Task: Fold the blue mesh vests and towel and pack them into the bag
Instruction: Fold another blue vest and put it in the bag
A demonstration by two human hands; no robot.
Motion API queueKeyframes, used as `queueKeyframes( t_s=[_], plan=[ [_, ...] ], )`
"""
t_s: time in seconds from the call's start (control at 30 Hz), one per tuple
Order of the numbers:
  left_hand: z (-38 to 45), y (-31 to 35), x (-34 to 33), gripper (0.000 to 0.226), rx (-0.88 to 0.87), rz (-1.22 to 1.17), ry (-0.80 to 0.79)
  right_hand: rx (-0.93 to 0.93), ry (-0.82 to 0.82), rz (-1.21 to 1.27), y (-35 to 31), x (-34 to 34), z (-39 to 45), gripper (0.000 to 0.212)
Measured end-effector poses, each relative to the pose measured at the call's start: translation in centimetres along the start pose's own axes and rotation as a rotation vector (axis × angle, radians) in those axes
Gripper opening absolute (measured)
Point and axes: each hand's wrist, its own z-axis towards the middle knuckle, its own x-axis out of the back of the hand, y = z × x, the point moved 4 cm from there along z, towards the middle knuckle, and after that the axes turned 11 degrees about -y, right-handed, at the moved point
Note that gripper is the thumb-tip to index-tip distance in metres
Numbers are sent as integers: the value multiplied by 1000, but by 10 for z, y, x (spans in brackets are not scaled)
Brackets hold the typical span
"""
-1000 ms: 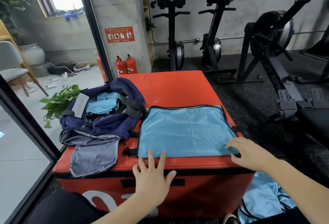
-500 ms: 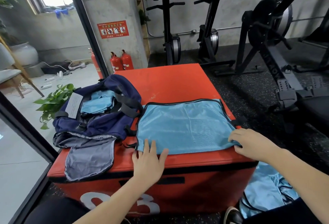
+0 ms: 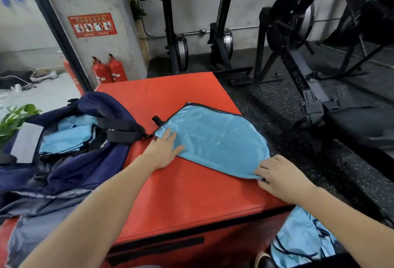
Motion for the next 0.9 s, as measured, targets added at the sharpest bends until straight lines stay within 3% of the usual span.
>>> queueKeyframes(
  t_s=[0.1,0.2,0.4,0.53,0.7,0.8,0.9],
  plan=[
    [37,-4,26,60,-33,174,61,41,27,40,-17,-1,10,20],
    [54,-15,42,58,18,165,125,99,41,94,-43,5,20,19],
    [12,-17,42,50,113,214,183,84,-131,188,-104,28,51,20],
    [-47,0,25,43,28,22,218,48,-307,371,-157,43,76,19],
    [-124,2,-3,35,-132,-274,261,155,-274,796,-213,62,84,24],
    [-159,-9,-23,29,-121,-335,232,209,-290,866,-209,67,72,33],
    [-181,-15,-39,24,-145,-381,182,152,-264,785,-167,60,55,29]
  ],
)
